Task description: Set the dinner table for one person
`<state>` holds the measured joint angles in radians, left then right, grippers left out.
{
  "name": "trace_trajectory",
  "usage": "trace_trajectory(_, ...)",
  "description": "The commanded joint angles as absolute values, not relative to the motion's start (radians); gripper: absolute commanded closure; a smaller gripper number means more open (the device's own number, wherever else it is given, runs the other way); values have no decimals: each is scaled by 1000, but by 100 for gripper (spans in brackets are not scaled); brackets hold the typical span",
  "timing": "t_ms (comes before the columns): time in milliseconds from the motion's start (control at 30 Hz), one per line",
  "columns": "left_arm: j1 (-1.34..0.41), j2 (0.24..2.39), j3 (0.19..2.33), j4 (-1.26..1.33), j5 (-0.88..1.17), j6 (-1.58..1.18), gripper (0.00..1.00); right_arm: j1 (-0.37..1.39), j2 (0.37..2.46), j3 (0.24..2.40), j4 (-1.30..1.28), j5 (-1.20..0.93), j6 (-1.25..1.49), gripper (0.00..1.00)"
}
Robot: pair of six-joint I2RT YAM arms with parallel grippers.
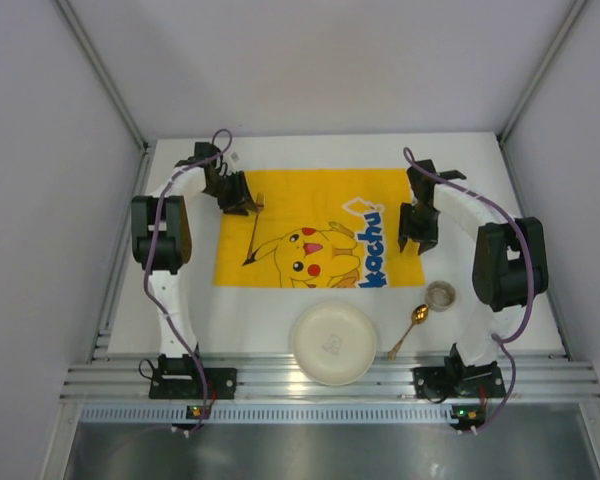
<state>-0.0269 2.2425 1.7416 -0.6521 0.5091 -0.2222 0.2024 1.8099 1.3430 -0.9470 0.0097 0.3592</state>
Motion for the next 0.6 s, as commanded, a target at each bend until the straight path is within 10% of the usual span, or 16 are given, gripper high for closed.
trace_trajectory(0,-8,2217,1724,-615,499,-242,50,195,1761,1402,-966,43,356,52)
trace_trajectory(233,23,2134,1658,-571,477,-271,43,149,1714,1408,-1028,133,383,31)
trace_trajectory(567,17,1887,1516,-514,491,-363,43,-37,1479,1135,-1106,198,547,28)
